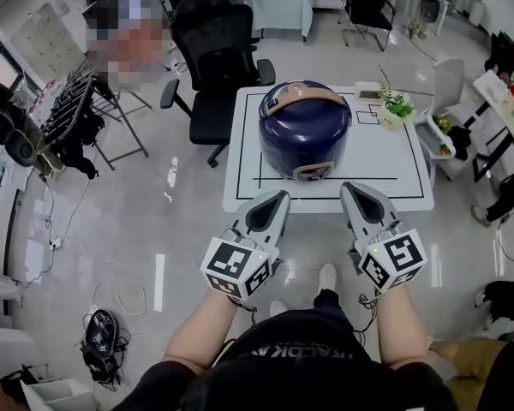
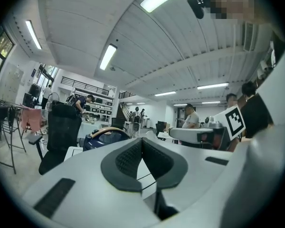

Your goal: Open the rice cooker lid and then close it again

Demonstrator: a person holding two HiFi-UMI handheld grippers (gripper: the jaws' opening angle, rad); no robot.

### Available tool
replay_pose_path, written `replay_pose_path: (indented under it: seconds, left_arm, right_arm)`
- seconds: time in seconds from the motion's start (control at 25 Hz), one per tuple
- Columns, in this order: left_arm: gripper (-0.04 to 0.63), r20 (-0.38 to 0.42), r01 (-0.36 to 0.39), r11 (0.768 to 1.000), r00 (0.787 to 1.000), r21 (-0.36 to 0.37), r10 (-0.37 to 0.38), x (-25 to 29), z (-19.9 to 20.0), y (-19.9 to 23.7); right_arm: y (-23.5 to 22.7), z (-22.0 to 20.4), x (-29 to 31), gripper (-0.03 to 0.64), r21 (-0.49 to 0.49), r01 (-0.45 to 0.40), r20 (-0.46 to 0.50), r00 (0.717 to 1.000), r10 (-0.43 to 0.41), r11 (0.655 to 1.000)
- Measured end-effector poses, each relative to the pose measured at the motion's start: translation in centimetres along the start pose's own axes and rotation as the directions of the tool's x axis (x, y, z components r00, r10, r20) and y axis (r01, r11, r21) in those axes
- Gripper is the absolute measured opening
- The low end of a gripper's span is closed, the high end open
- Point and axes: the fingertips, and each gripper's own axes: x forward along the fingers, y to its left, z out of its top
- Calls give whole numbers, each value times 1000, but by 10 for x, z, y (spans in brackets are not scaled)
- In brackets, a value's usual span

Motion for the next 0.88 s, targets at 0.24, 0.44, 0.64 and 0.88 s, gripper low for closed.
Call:
replay_pose_path:
  seconds: [0.24,0.44,0.64,0.88]
  left_arm:
    - [3,6,32,999,999,-10,-32,-15,-4,-9]
    - [3,4,39,999,999,-5,-39,-25,-5,-15]
    - [3,10,35,999,999,3,-35,-33,-1,-19]
    - [3,19,28,1000,999,9,-28,-41,3,-15]
  right_arm:
    - [7,-6,-24,2,-11,61,-9,998,-61,998]
    - [15,-7,-31,2,-14,65,-11,998,-66,998]
    - [23,-4,-34,2,-12,55,-8,998,-55,998]
    - [30,-3,-30,2,-16,45,-4,999,-45,999]
